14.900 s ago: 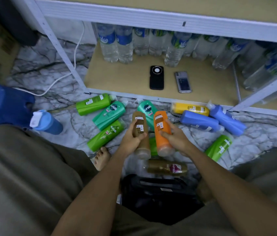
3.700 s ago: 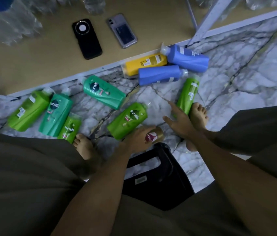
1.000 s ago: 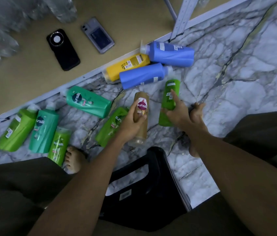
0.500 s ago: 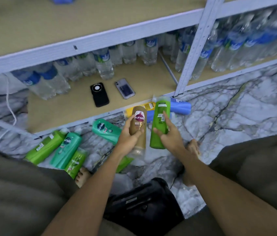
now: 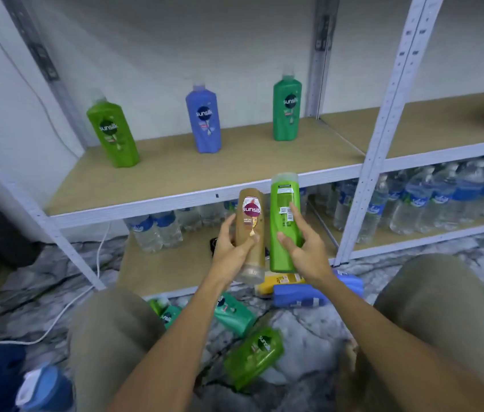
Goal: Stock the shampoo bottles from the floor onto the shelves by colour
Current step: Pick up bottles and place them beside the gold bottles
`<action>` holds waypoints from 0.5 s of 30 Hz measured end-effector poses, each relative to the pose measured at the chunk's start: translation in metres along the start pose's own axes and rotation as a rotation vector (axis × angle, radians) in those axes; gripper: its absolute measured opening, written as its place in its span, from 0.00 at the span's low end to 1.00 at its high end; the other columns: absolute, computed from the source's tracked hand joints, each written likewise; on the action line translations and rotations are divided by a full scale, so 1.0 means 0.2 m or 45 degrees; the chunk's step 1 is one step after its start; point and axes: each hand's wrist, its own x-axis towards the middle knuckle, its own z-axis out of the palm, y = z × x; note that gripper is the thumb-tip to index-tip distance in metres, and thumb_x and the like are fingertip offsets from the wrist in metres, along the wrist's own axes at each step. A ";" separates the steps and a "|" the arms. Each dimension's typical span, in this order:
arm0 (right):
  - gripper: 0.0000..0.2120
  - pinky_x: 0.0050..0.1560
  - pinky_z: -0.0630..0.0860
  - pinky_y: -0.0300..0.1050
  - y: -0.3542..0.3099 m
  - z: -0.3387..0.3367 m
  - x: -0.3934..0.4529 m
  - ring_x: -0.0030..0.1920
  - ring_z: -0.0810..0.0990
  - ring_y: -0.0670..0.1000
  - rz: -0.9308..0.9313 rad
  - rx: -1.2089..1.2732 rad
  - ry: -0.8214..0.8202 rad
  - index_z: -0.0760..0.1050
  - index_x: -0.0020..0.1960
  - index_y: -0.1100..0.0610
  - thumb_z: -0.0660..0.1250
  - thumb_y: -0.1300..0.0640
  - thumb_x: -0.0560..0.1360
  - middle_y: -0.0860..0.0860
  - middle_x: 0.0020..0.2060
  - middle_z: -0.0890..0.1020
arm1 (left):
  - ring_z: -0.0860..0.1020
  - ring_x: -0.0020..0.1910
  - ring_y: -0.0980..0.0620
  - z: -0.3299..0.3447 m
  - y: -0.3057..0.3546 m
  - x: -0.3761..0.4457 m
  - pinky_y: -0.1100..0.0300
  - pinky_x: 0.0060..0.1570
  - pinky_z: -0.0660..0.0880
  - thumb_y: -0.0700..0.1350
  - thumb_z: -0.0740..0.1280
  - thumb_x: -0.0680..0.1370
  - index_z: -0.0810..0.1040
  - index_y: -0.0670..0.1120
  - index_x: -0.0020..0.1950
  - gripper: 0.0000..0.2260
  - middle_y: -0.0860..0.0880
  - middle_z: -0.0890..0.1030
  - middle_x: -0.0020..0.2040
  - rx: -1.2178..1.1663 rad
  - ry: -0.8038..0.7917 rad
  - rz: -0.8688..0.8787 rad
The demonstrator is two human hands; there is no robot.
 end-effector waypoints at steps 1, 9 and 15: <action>0.33 0.68 0.75 0.46 -0.06 0.01 0.02 0.66 0.78 0.45 -0.036 -0.008 -0.004 0.63 0.75 0.32 0.71 0.56 0.79 0.45 0.69 0.76 | 0.79 0.59 0.60 -0.02 0.06 0.01 0.63 0.59 0.77 0.38 0.73 0.77 0.66 0.50 0.75 0.30 0.53 0.78 0.65 0.002 0.003 0.044; 0.33 0.66 0.77 0.47 -0.49 0.07 0.21 0.66 0.77 0.41 -0.243 0.098 -0.094 0.65 0.76 0.36 0.72 0.57 0.78 0.43 0.69 0.76 | 0.78 0.64 0.53 -0.15 0.46 0.05 0.47 0.68 0.74 0.44 0.74 0.77 0.64 0.55 0.76 0.31 0.50 0.79 0.66 0.015 0.070 0.238; 0.33 0.66 0.75 0.44 -0.83 0.08 0.34 0.66 0.75 0.38 -0.424 0.071 -0.207 0.63 0.75 0.32 0.72 0.53 0.78 0.38 0.70 0.73 | 0.79 0.64 0.55 -0.25 0.78 0.07 0.47 0.66 0.75 0.43 0.74 0.76 0.65 0.63 0.71 0.30 0.53 0.78 0.67 0.040 0.151 0.448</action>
